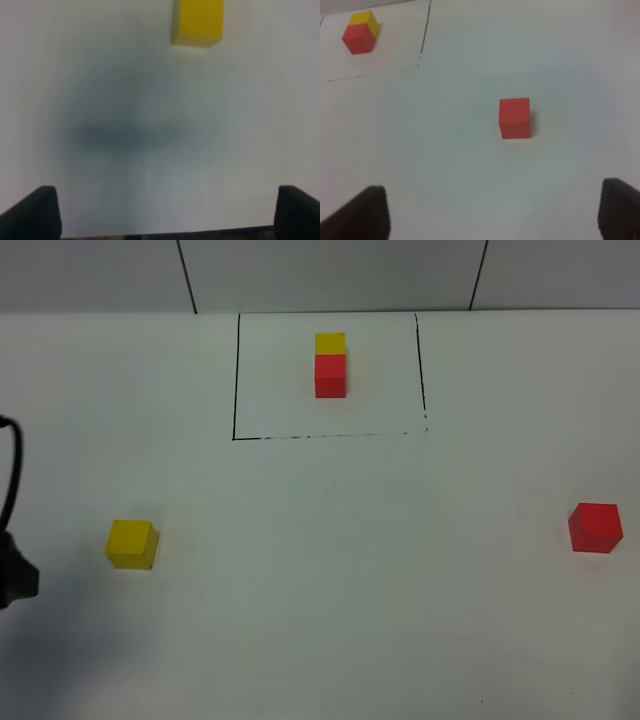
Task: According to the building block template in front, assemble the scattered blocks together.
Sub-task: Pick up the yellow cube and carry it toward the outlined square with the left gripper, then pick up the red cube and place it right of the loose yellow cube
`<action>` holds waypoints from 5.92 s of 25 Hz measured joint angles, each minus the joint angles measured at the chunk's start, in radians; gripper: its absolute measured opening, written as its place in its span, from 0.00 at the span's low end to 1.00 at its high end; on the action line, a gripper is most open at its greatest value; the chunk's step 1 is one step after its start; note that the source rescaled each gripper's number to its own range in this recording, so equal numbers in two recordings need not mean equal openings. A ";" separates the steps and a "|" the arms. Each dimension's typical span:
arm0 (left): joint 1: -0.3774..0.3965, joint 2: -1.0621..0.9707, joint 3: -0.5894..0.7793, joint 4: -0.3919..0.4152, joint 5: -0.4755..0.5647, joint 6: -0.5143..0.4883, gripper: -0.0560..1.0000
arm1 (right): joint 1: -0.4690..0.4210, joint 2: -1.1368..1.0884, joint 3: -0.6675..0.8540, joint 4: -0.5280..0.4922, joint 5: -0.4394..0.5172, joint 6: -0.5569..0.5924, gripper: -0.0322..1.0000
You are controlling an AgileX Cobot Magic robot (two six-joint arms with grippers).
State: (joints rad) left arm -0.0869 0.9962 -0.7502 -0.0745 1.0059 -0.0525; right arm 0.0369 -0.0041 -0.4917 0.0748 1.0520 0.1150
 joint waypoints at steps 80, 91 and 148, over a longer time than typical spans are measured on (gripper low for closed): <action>-0.535 1.519 -1.385 0.030 0.182 1.058 0.06 | 0.000 0.000 0.000 0.000 0.000 0.000 0.72; -0.535 1.518 -1.385 0.029 0.185 1.021 0.83 | 0.000 0.000 0.000 0.000 0.000 0.000 0.72; 0.138 -0.851 0.232 -0.064 0.088 0.131 0.75 | 0.000 0.000 0.000 0.000 0.000 0.000 0.72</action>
State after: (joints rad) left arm 0.0511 0.1452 -0.5183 -0.1388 1.0935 0.0789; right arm 0.0369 -0.0041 -0.4917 0.0748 1.0520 0.1150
